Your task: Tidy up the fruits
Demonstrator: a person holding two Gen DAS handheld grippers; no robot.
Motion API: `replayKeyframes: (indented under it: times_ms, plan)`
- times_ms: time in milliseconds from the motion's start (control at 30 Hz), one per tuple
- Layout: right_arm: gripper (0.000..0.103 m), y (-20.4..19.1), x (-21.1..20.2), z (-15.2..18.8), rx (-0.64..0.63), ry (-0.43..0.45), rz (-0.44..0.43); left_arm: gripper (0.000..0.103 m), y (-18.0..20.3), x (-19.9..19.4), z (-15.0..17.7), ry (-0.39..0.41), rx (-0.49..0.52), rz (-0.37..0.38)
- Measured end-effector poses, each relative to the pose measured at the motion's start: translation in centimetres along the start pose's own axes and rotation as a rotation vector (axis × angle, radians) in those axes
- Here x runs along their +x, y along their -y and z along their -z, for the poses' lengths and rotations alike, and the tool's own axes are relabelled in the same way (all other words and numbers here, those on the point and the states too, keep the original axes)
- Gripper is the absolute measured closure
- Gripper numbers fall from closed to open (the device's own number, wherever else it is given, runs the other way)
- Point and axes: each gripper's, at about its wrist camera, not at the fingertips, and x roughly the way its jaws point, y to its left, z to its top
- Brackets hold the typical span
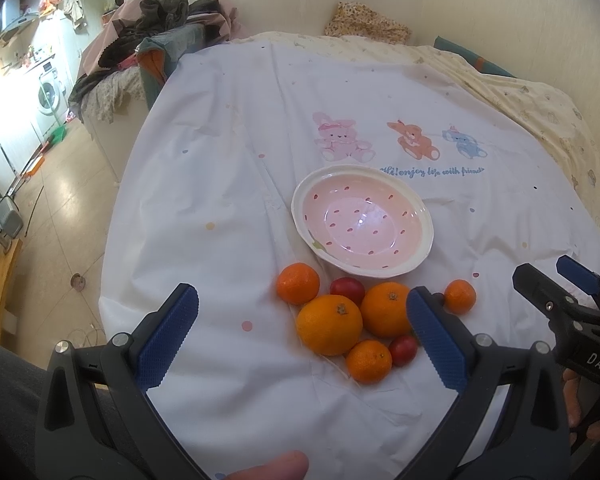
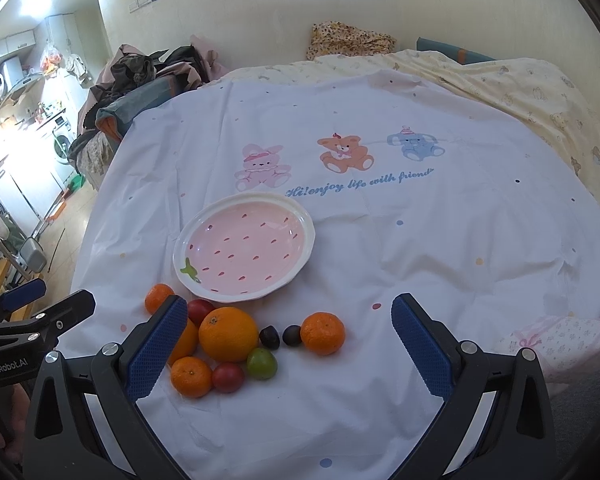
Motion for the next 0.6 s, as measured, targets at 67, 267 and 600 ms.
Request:
replayKeyframes:
  times_ms: [67, 267, 600]
  plan:
    - [0.000, 0.00, 0.02, 0.01, 0.000, -0.001, 0.000, 0.001, 0.04, 0.03, -0.01, -0.001, 0.002, -0.002]
    - [0.000, 0.01, 0.01, 0.02, 0.000, 0.000, 0.001, 0.001, 0.35, -0.02, -0.02, 0.003, 0.011, -0.004]
    - [0.000, 0.13, -0.01, -0.04, 0.010, -0.001, 0.008, 0.001, 0.56, -0.20, 0.00, 0.011, 0.017, -0.009]
